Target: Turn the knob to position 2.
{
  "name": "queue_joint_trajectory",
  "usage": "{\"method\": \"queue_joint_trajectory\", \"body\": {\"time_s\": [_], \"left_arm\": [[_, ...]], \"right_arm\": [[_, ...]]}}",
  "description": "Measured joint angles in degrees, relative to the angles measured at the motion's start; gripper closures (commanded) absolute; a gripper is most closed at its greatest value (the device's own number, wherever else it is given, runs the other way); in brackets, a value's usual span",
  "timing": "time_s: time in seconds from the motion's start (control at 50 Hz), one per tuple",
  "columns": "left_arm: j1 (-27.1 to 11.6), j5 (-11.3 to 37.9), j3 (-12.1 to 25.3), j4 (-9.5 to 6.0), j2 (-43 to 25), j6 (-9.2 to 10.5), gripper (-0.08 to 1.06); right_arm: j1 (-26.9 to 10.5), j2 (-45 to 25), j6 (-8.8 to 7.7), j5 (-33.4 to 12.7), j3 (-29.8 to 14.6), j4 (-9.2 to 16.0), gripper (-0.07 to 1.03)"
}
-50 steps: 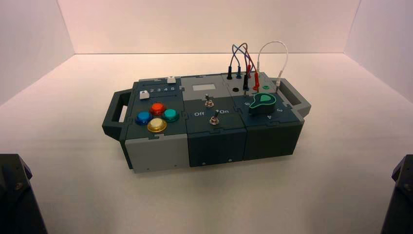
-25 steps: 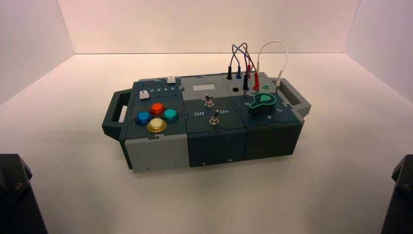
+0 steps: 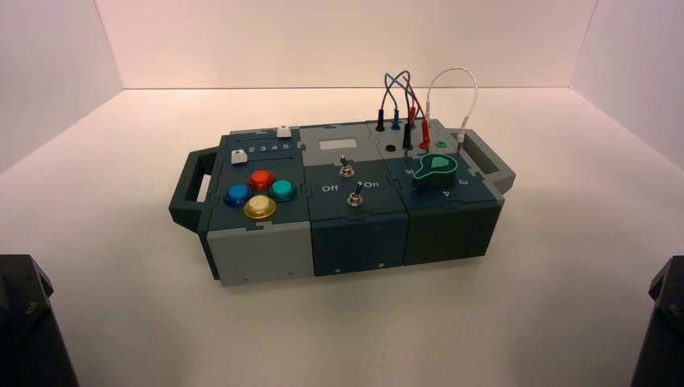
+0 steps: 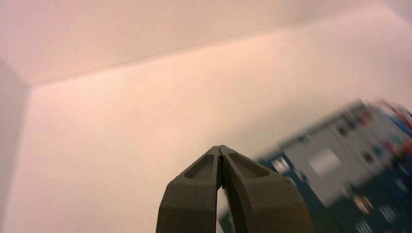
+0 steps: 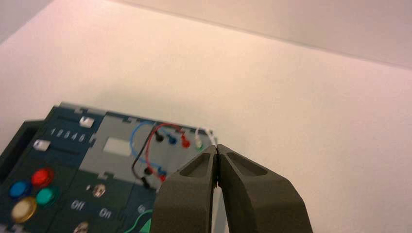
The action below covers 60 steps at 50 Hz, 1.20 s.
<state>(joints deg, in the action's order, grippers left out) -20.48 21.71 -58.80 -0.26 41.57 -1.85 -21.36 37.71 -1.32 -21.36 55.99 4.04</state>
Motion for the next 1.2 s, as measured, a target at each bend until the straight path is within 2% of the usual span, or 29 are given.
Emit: {"method": "queue_joint_trajectory", "body": {"time_s": [0.02, 0.16, 0.34, 0.46, 0.88, 1.2], "left_arm": [[-1.49, 1.85, 0.18, -0.09, -0.53, 0.0, 1.01], [-6.77, 6.77, 0.88, -0.09, -3.25, -0.09, 1.01], [-12.92, 9.23, 2.2, -0.18, -6.15, -0.09, 1.01], [-15.29, 10.55, 3.25, -0.53, -7.21, 0.0, 1.01], [-18.9, 16.0, 4.48, -0.88, -7.12, -0.09, 1.01], [-21.09, 16.44, 6.24, -0.88, -8.88, -0.44, 1.01]], "right_arm": [[-0.18, -0.18, 0.0, -0.7, -0.18, 0.26, 0.99], [-1.05, -0.62, 0.0, -4.48, -0.44, 2.64, 0.99], [-4.31, -1.49, 0.0, -9.49, -0.97, 5.1, 0.99], [-5.98, -3.34, 0.0, -12.04, -1.67, 6.33, 0.99], [-13.01, -10.2, 0.53, -15.12, -3.6, 10.11, 0.99], [-13.27, -11.07, 0.53, -17.14, -3.87, 10.46, 0.99]]}}
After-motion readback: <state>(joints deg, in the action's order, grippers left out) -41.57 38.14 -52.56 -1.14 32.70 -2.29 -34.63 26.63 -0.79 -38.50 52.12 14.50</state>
